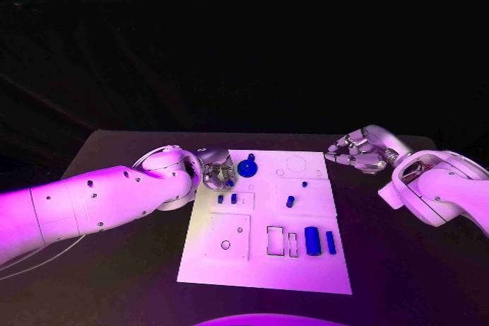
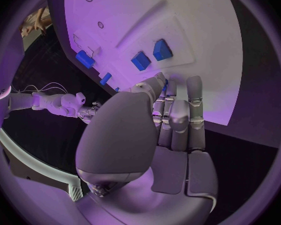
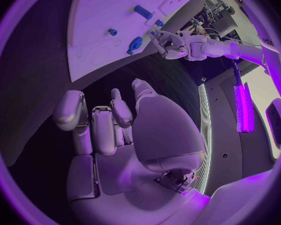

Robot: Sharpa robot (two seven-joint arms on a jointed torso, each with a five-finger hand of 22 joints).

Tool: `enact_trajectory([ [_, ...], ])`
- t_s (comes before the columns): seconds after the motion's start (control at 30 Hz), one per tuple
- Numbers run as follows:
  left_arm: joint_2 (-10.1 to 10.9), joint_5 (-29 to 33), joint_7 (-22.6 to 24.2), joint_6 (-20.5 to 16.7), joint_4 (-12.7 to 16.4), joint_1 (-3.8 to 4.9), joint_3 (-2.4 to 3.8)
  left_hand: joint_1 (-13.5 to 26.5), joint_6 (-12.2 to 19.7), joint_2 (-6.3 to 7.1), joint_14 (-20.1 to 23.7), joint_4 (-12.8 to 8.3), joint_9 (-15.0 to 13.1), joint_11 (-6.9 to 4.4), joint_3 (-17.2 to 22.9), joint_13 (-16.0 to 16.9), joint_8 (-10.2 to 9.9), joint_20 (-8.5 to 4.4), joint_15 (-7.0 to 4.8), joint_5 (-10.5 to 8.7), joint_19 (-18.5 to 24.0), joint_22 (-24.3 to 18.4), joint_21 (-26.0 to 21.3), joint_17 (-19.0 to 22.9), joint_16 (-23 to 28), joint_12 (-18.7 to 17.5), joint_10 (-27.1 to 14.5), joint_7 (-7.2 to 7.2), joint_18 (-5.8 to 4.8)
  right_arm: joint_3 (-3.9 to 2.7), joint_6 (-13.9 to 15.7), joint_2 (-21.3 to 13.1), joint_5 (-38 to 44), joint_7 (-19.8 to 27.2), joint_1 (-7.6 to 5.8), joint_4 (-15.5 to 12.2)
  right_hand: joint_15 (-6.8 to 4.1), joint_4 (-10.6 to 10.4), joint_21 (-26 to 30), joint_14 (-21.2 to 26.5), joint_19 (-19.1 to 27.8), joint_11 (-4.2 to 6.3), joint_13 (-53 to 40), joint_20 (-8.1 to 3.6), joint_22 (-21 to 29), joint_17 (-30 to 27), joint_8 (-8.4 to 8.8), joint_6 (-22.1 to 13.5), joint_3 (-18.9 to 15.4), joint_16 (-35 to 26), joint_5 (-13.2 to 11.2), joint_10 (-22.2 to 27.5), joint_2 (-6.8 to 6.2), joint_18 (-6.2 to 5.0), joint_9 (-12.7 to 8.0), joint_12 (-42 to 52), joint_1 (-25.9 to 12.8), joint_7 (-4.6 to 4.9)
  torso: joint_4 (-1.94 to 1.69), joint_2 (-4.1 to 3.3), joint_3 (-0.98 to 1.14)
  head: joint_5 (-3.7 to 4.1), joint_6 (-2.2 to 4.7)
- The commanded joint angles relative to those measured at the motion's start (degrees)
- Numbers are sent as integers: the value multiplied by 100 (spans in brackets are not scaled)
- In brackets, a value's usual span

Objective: Assemble the parts on the task board

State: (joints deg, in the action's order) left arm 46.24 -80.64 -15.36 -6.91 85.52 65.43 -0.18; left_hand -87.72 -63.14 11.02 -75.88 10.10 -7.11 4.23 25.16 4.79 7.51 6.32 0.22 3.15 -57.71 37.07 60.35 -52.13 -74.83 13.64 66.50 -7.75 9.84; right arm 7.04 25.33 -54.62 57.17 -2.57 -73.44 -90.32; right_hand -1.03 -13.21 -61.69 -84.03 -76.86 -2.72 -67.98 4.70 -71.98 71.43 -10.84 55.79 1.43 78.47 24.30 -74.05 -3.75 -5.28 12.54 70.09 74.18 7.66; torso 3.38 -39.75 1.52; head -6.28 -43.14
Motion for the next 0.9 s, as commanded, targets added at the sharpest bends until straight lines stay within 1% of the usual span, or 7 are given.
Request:
enact_trajectory([
  [0.03,-6,-68,-87,172,6,-4,-2,41,-9,2,5,10,-4,13,3,-7,-13,-12,19,18,42,-9,-25,9,-15,-27,10,-4,69,-2,5,0,21,41,3,-5,-47,-13,20,-200,15,4,-9,1,1,6,-20,-37,-6,-14,31,14,-17,-71,5,13,32,-20,-3,3,-2,4,-3],
  [0.33,-6,-73,-78,142,10,-4,-2,45,20,18,14,-4,8,29,9,-8,-47,-9,28,19,41,-4,-24,21,-14,-60,-6,-27,65,-2,6,2,21,41,3,-2,-47,-13,20,-200,15,4,-9,1,1,6,-20,-37,-6,-14,31,14,-17,-71,5,13,32,-20,-3,3,0,-10,-3],
  [0.47,-9,-74,-61,100,11,-4,-2,61,147,40,59,-19,52,51,29,-2,-154,7,47,19,78,-59,-61,123,23,-110,-7,-58,73,-2,7,2,21,41,3,-2,-47,-13,20,-200,15,4,-9,1,1,6,-20,-37,-6,-14,31,14,-17,-71,5,13,32,-20,-1,2,1,-7,-5],
  [0.53,-11,-73,-57,91,10,-4,-2,66,167,45,63,-20,59,54,30,-1,-171,10,49,19,79,-60,-63,132,26,-118,-7,-63,73,-2,7,2,21,41,3,-2,-47,-13,23,-200,16,4,-4,0,2,3,-21,-38,-6,-17,31,17,-18,-72,6,9,33,-20,-2,2,1,-7,-1],
  [0.67,-11,-73,-66,92,4,-4,-2,93,295,74,76,-24,103,68,43,4,-272,22,62,19,82,-67,-73,169,35,-164,-9,-81,74,-2,10,-1,21,44,3,-6,-47,-13,31,-199,18,4,4,0,6,-2,-22,-39,-7,-21,32,22,-18,-73,6,3,34,-20,0,4,3,-7,2],
  [0.77,-7,-75,-94,109,-2,-4,-2,111,413,101,98,-27,147,95,52,7,-354,30,81,19,84,-72,-81,222,51,-204,-20,-123,75,-2,12,-9,21,38,3,-7,-47,-13,41,-197,23,4,12,0,13,-11,-22,-40,-7,-26,32,28,-19,-75,6,-4,34,-20,1,4,5,-8,0],
  [0.9,7,-88,-127,137,-15,-3,-2,129,547,138,134,-31,204,128,58,10,-400,44,110,19,94,-81,-95,289,72,-249,-40,-168,74,-2,5,-19,21,25,3,-10,-46,-11,91,-185,44,2,102,0,41,-61,-19,-55,-12,-62,32,99,-30,-84,4,-88,40,-16,2,2,4,-1,-4],
])
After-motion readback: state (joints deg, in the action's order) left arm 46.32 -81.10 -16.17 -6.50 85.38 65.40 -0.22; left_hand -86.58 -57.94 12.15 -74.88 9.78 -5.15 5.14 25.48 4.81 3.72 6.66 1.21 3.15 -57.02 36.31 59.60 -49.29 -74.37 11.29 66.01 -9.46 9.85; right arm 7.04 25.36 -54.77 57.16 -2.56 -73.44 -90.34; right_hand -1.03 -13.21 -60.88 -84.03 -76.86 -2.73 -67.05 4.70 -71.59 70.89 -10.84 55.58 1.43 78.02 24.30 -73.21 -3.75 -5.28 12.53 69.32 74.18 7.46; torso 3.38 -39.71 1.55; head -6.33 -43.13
